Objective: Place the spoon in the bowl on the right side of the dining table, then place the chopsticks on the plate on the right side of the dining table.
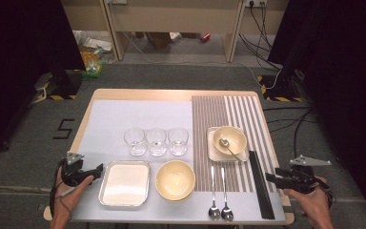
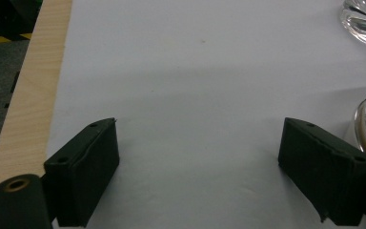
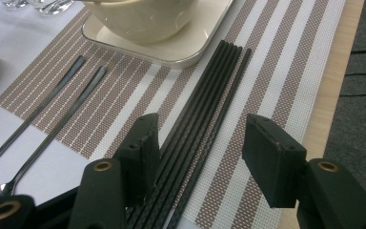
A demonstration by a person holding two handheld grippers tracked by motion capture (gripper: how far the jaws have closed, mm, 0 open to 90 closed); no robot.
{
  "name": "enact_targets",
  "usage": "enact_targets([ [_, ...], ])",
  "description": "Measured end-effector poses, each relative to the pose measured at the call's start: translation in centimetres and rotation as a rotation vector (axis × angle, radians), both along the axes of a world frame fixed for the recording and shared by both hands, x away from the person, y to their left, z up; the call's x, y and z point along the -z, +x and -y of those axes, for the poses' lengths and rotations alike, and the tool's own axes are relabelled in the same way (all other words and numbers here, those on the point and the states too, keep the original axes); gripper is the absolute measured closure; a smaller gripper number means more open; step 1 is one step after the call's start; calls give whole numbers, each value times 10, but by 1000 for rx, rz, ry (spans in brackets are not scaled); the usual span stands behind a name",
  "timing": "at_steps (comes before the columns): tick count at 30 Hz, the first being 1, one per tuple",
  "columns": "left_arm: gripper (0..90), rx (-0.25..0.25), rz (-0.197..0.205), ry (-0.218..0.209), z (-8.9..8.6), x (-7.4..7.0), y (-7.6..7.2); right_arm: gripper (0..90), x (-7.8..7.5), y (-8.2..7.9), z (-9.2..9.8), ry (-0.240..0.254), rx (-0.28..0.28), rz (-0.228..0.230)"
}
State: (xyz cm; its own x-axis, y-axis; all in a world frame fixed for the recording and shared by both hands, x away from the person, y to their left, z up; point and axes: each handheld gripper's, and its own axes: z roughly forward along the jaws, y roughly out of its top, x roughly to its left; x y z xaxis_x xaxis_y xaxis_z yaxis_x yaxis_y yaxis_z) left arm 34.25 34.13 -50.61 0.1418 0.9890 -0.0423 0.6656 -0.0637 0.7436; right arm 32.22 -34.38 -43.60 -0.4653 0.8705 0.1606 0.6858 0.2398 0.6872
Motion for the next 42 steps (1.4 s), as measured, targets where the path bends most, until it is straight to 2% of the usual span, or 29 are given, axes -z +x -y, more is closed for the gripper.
enact_targets([
  [4,128,0,-1,2,0,0,0,472,3,1,0,-18,-1,-9],
  [17,126,-3,-4,8,1,0,0,472,18,1,1,-33,7,-44],
  [33,125,-1,-7,11,1,0,0,475,19,1,-2,-40,-7,-52],
  [42,126,-1,-7,12,1,0,0,509,18,1,4,-75,18,-83],
])
